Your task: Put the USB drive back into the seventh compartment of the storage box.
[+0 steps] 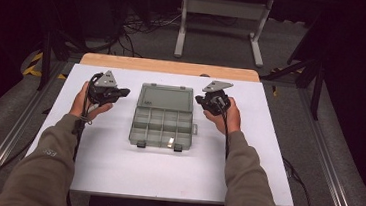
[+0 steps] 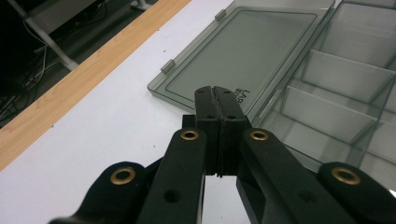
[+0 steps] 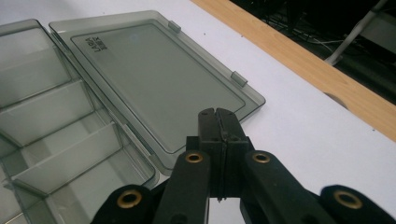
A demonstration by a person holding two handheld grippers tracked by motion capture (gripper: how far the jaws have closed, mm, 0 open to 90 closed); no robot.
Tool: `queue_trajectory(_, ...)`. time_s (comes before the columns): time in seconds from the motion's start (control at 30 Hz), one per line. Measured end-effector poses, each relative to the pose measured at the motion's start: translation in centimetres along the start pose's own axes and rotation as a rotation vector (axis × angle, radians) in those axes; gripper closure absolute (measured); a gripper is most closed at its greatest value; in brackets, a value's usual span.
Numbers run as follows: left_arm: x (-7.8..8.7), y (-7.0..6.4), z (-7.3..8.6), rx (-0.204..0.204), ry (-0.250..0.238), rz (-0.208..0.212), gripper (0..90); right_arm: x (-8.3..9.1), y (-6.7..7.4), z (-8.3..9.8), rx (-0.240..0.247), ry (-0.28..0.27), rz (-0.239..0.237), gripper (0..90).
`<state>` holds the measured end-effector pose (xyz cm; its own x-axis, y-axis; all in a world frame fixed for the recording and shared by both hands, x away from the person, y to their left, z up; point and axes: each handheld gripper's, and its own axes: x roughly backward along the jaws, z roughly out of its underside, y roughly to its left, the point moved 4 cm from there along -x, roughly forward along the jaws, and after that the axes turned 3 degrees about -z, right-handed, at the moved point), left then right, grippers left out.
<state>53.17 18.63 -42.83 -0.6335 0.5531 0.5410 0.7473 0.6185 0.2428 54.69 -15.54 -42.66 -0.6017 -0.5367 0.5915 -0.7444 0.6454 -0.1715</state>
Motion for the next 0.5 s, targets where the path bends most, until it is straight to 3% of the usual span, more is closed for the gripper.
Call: queue_trajectory(0.5,-2.2,0.7,-0.4,0.006,0.033,0.006,90.0,-1.6,-0.7,-0.4,-0.025,0.050,0.006,90.0)
